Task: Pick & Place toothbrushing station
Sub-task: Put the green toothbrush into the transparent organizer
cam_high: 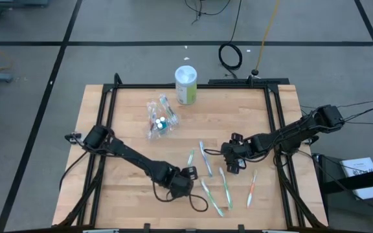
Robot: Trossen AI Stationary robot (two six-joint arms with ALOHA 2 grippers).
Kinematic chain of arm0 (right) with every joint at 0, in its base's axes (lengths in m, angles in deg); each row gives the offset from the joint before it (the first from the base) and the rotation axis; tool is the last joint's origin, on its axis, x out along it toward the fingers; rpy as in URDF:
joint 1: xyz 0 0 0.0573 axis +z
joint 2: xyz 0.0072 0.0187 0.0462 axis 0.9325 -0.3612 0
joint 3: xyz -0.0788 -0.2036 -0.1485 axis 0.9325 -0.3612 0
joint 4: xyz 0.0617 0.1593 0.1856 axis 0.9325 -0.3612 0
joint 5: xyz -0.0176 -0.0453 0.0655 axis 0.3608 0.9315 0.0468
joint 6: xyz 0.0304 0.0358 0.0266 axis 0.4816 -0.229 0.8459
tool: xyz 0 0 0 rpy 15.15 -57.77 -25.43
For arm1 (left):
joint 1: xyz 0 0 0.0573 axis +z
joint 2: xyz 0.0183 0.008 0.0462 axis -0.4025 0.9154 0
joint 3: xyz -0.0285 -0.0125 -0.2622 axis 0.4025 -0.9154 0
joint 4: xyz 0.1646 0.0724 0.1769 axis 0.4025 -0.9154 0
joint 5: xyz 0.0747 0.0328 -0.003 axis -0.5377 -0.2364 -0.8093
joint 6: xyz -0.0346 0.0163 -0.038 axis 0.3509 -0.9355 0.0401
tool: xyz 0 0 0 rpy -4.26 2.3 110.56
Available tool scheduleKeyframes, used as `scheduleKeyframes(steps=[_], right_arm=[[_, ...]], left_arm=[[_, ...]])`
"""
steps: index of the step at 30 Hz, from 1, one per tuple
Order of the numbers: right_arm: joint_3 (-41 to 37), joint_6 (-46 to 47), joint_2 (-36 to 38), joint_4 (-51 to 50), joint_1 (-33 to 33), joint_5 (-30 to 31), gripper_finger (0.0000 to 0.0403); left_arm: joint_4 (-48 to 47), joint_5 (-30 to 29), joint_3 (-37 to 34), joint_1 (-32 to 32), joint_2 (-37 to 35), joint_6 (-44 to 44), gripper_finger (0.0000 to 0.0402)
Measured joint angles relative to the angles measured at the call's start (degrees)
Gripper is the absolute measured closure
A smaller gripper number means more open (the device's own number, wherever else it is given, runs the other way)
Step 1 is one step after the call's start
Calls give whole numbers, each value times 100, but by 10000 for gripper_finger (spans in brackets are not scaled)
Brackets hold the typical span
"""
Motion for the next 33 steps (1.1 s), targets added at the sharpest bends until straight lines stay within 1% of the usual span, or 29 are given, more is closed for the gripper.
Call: scheduleKeyframes(steps=[3, 5, 10, 12, 13, 16, 18, 20, 23, 25, 29, 33], right_arm=[[0, 0, 0, 81, 2, -1, 165], [2, -5, 2, 124, 2, -3, 165], [2, -64, 1, 110, 2, -3, 165], [2, -65, 0, 109, 2, -3, 165], [2, -66, 0, 111, 2, -3, 165], [2, -66, 1, 113, 2, -3, 165], [2, -66, 0, 107, 2, -3, 165], [2, -66, 0, 107, 2, -3, 165], [2, -66, 0, 107, 2, -3, 165], [2, -66, 0, 113, 2, -3, 165], [2, -65, 0, 118, 2, -3, 165], [2, -63, 0, 125, 2, -3, 165]], left_arm=[[369, -41, 1, 7, 27, -461, 216], [457, 83, 6, 27, 34, -605, 216], [290, 271, 4, 117, 69, -449, 216], [257, 233, 4, 138, 69, -619, 216], [338, 79, -2, 139, 71, -796, 216], [826, -627, -2, 44, 25, -1449, 216], [911, -812, 6, 26, -1, -1673, 216], [718, -664, 6, 58, 1, -1576, 216], [271, -42, 2, 166, 6, -1221, 216], [110, 243, 2, 220, 6, -1011, 216], [268, 319, 0, 273, 8, -998, 216], [528, 622, 2, 382, 117, -1073, 216]])
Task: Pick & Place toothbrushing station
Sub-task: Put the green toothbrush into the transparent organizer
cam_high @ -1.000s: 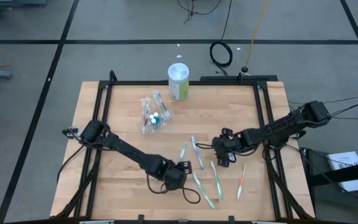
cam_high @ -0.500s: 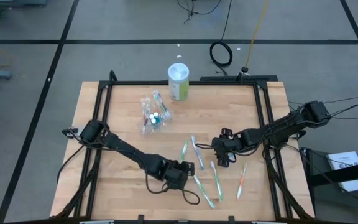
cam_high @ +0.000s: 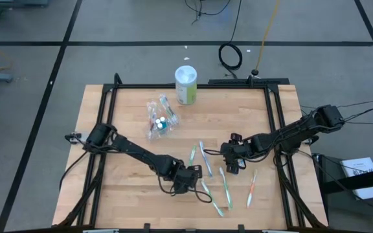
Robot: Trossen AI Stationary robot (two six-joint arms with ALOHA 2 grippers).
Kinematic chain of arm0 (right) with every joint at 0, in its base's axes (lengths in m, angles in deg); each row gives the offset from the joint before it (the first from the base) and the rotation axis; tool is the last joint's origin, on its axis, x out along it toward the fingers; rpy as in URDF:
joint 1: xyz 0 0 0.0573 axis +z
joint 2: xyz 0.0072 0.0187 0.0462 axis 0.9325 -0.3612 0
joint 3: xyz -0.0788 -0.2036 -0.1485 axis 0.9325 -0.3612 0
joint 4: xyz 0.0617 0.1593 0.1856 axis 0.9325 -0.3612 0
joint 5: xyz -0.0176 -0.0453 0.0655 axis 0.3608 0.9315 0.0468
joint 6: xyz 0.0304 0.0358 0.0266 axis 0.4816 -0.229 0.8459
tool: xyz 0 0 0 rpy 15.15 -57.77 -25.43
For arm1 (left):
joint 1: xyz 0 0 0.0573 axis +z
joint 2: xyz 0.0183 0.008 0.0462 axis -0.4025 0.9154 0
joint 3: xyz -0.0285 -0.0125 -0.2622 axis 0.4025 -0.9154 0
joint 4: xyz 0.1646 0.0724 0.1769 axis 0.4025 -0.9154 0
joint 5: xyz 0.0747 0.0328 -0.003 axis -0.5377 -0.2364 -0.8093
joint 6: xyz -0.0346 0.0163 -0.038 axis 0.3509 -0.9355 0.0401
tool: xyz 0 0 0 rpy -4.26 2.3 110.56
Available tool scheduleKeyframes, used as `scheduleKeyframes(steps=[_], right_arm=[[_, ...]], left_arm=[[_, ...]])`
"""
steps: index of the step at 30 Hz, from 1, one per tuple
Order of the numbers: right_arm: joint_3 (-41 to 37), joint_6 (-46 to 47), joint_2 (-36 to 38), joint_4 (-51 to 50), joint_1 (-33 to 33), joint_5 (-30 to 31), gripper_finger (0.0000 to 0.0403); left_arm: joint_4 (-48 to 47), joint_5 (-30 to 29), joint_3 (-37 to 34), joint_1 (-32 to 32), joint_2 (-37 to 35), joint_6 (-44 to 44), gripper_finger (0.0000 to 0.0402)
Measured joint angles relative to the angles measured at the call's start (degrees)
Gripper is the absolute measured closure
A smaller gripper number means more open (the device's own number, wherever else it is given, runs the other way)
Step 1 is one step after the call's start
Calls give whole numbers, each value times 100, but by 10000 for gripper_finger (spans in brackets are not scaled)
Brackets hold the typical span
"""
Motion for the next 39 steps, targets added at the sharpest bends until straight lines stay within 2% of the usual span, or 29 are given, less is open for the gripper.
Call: scheduleKeyframes(steps=[6, 10, 17, 22, 24, 30, 33, 39], right_arm=[[0, -35, 2, 84, 0, 2, 165], [0, -453, 2, 394, 0, 0, 165], [0, -622, 1, 785, 2, -13, 165], [0, -664, 0, 786, 2, -13, 165], [0, -669, 0, 786, 2, -11, 165], [0, -729, 1, 804, 0, -8, 165], [0, -1116, 1, 958, 0, -2, 165], [0, -2062, 1, 2006, -16, 16, 165]], left_arm=[[113, -7, 15, 114, 260, -25, 216], [119, 47, 22, 168, 291, 1, 228], [31, 239, 8, 258, 299, 708, 317], [124, 121, -20, 236, 171, 1340, 383], [114, 120, -24, 241, -42, 1893, 394], [12, 76, -13, 227, -972, 3708, 389], [-143, -310, -15, 261, -1582, 4173, 397], [-684, -997, -7, 519, -2758, 4954, 396]])
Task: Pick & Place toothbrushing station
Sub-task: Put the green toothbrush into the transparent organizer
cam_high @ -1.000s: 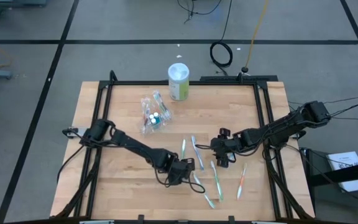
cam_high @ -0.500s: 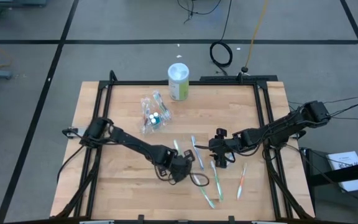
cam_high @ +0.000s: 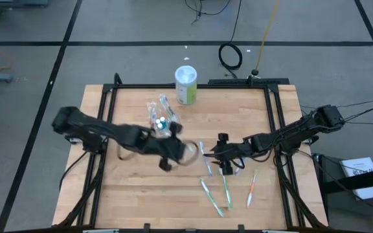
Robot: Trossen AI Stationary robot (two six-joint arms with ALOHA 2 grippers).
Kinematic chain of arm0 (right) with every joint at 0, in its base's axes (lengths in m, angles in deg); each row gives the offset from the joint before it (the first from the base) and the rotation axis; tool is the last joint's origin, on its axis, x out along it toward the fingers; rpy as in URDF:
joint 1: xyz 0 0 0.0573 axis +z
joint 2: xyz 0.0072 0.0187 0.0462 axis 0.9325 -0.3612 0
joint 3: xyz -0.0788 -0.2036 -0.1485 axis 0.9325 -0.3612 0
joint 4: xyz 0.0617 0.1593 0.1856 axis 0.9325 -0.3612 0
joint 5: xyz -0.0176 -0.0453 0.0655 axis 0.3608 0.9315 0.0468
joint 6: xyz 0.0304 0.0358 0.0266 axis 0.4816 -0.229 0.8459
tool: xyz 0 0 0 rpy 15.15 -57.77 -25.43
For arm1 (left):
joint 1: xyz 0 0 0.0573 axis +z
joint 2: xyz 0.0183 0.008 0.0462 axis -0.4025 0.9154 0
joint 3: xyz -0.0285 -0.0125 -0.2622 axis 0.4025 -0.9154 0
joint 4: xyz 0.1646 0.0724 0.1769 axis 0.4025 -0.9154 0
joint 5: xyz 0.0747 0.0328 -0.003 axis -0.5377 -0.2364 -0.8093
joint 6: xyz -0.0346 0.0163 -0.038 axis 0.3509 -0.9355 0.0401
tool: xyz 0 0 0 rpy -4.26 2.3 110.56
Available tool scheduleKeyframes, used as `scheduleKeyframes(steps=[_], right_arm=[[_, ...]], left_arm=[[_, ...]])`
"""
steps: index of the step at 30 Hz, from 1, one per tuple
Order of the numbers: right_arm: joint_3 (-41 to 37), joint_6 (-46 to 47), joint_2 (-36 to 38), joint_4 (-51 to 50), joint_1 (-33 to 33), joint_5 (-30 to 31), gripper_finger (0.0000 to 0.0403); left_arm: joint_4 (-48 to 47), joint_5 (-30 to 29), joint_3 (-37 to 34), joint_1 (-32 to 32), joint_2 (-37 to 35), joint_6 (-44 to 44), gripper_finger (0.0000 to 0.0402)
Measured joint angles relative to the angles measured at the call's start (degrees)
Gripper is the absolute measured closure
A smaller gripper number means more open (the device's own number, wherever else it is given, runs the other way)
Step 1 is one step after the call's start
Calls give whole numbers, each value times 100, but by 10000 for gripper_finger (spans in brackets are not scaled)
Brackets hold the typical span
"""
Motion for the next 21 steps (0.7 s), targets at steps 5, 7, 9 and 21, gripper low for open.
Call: scheduleKeyframes(steps=[5, 7, 9, 21], right_arm=[[2, -541, -1, 738, -13, 1, 165], [4, -749, -1, 812, -13, -7, 165], [3, -966, -1, 819, -17, -8, 165], [2, -1084, -1, 815, -294, 10, 165]], left_arm=[[-235, -435, -246, 298, -911, 705, 396], [103, -767, -690, 362, -1236, 779, 399], [606, -925, -1257, 442, -1573, 958, 399], [3854, -1986, -4034, 543, -2785, 2270, 400]])
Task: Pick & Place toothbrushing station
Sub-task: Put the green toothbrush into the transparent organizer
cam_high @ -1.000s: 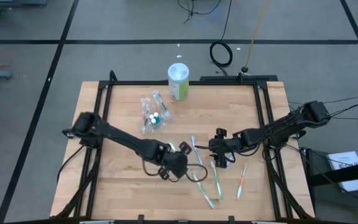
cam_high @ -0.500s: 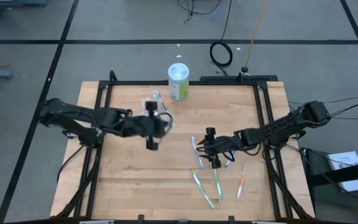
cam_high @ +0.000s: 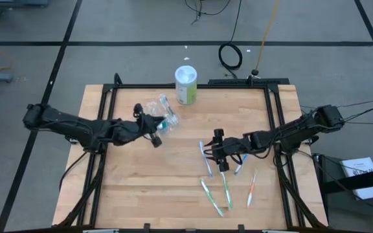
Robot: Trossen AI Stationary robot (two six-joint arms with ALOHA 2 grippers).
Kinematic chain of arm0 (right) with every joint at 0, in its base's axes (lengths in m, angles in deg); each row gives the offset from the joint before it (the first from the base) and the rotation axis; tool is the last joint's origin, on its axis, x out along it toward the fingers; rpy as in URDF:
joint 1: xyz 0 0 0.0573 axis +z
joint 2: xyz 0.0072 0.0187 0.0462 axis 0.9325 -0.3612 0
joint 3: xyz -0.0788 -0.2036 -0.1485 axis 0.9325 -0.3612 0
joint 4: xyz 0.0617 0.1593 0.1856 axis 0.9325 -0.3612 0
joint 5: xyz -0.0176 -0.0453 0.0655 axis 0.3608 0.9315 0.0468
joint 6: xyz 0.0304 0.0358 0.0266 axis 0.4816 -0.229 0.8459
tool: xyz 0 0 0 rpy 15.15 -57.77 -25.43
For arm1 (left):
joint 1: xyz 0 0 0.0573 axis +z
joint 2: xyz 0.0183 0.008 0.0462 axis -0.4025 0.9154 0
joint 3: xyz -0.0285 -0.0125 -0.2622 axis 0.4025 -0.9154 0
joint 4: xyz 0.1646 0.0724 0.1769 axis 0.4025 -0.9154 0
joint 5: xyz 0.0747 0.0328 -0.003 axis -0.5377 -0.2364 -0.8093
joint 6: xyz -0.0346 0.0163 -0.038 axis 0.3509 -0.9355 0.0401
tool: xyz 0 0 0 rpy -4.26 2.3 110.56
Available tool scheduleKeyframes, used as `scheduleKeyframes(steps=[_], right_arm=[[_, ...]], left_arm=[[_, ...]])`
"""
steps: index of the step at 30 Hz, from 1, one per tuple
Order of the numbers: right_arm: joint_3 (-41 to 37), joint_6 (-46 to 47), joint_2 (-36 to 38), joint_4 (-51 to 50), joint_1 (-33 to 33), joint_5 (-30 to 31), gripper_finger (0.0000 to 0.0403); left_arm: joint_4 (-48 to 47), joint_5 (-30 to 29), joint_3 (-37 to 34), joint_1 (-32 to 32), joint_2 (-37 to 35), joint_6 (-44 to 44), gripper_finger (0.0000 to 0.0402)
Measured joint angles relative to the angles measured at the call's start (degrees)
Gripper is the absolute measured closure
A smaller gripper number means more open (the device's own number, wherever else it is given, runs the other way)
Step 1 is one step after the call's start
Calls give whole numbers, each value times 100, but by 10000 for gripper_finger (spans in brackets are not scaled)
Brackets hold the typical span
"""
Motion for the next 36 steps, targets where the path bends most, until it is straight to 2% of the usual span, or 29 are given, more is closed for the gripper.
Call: scheduleKeyframes(steps=[2, 7, 15, 19, 25, 29, 36], right_arm=[[0, 8, 1, -4, -38, 0, 165], [-78, 15, 0, 20, -66, 0, 165], [-438, 7, 0, 193, -72, 0, 165], [-587, -3, 0, 552, -125, -2, 165], [-605, -2, 0, 600, -221, -2, 165], [-605, 39, 0, 638, -221, -17, 165], [-605, 197, 0, 1015, -221, -20, 165]], left_arm=[[-346, -310, -7, -76, -98, 368, 398], [-1177, -490, -1, -204, -351, 1609, 396], [-2781, -1482, -20, -209, -81, 3684, 397], [-2845, -1824, -193, -164, 77, 4283, 396], [-2886, -1397, -391, 3, 270, 5025, 397], [-2868, -961, -405, 53, 378, 4881, 395], [-2866, -520, -412, 189, 573, 4791, 364]])
